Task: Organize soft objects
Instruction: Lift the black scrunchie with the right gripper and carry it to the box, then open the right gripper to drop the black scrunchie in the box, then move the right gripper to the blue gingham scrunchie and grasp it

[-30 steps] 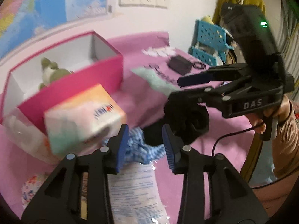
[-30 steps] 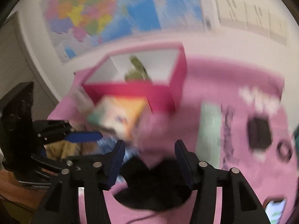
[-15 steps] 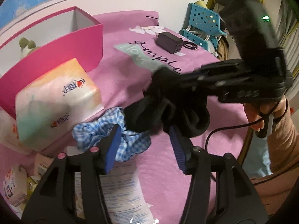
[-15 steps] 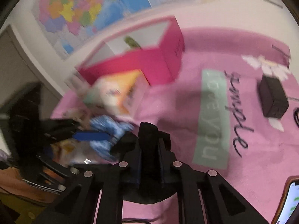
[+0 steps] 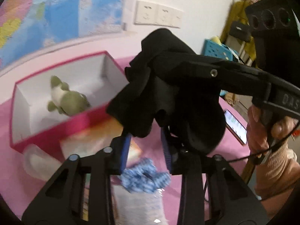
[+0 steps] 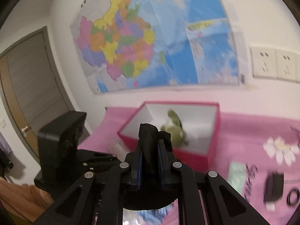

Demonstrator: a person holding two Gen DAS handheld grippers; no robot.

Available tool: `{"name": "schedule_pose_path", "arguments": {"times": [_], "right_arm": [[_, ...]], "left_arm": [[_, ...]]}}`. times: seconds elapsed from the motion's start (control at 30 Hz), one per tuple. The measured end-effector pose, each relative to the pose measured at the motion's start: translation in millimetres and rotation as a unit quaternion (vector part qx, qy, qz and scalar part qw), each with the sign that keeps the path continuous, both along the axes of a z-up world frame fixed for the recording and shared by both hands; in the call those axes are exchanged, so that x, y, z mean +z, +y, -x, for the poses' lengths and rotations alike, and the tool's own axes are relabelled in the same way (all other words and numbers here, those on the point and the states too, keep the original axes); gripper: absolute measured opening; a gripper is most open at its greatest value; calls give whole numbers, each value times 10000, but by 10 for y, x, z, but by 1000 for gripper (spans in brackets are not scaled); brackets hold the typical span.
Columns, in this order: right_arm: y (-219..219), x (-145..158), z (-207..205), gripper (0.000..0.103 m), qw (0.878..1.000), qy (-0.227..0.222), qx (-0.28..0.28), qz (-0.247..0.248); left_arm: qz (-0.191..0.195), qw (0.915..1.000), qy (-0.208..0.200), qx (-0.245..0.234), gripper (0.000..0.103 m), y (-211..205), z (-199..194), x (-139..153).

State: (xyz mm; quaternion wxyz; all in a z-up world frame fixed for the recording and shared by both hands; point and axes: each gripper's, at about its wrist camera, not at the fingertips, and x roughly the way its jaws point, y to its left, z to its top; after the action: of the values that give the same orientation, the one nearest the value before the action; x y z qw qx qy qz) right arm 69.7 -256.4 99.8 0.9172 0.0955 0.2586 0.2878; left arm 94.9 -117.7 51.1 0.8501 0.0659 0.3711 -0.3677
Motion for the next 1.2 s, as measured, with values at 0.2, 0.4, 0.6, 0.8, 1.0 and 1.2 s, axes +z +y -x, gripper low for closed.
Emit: {"name": "schedule_pose_path", "arguments": {"times": [0.2,0.4,0.6,0.8,1.0,1.2], "right_arm": [[177,19,-491,13,9999,-14,7,116],[253,-42,-916,13,9996,57,-97,275],[295,-198,-1253,20,9979,156,-228,594],[230,-455,-1409,36,9930,443,-562,941],[77,-483,-1172,39,9945,491,-498,774],[49,-282,-603,55,9972,90,-166,728]], "left_arm": [[-146,9988,-4,472,12,0,-493,57],[-359,9955,97,870,9,62,-867,29],[-575,9898,199,1288,10,101,-1117,-67],[-766,9845,168,1566,28,162,-1192,-158],[-525,9872,-229,1488,38,307,-957,8],[-175,9891,-784,1234,61,570,-449,234]]}}
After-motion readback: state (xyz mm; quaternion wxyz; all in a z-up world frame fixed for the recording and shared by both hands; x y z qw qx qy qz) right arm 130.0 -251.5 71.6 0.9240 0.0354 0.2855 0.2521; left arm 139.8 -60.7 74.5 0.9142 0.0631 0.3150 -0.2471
